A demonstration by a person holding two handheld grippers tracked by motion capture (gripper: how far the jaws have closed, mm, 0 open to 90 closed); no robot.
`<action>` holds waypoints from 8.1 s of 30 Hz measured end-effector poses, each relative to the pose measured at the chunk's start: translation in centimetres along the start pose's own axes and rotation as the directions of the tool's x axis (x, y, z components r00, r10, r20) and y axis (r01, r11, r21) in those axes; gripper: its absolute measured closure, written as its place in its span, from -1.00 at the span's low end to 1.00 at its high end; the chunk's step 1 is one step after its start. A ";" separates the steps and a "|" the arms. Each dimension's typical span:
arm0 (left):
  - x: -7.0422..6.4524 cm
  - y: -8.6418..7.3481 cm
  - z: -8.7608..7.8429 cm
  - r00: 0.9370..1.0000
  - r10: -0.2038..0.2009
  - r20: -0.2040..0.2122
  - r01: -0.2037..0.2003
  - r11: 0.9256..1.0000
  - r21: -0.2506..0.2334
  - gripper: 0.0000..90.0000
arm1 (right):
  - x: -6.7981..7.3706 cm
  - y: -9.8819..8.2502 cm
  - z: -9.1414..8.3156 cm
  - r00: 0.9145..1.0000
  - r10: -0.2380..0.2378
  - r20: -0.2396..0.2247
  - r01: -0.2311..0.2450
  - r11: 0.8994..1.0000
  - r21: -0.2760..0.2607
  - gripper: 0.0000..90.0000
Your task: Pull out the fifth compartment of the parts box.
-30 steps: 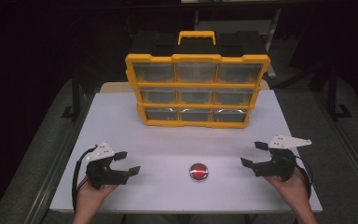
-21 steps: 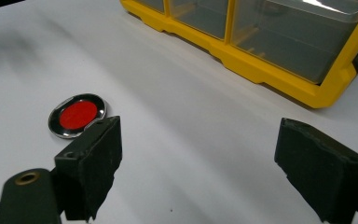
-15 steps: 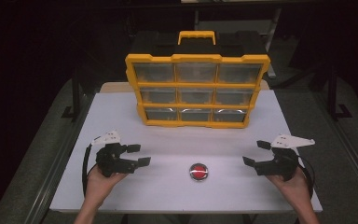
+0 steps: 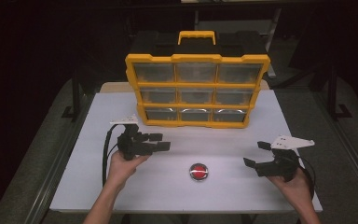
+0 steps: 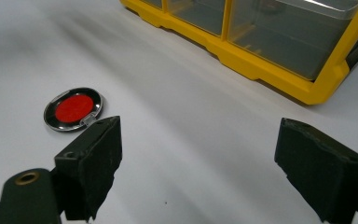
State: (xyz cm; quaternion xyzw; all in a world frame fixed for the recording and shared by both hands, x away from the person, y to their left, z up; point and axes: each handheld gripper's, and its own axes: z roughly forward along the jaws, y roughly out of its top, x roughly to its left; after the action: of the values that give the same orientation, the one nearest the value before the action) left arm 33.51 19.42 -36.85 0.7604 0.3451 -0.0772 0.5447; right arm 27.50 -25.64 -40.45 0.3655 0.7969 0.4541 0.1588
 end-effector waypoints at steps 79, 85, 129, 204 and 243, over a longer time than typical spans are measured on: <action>0.6 6.7 9.7 0.909 -0.410 0.078 0.399 0.799 -0.451 0.76 | -0.4 -0.7 -0.3 1.000 -0.019 -0.002 0.019 1.000 -0.020 -0.64; 0.2 6.4 9.4 0.907 -0.412 0.094 0.408 0.797 -0.446 0.76 | -0.5 -0.8 -0.2 1.000 -0.016 -0.002 0.016 1.000 -0.011 -0.64; -7.1 8.6 5.4 0.939 0.344 -0.013 -0.343 0.938 0.045 -0.40 | -0.3 -1.0 0.5 1.000 -0.010 -0.010 0.011 1.000 0.013 -0.64; -3.9 15.5 9.6 0.753 0.656 0.044 -0.594 0.650 0.474 0.56 | -0.4 -1.1 0.3 0.999 -0.021 -0.032 0.021 1.000 0.013 -0.62; -5.6 14.1 8.5 0.759 0.634 0.150 -0.619 0.629 0.471 0.64 | 0.0 -1.1 0.9 0.998 -0.034 -0.045 0.036 0.999 0.037 -0.63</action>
State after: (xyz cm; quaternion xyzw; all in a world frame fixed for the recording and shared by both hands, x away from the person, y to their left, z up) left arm 40.07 7.07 -26.51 0.9461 0.0359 0.0428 0.3189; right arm 27.50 -25.44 -41.85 0.3443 0.8149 0.4441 0.1423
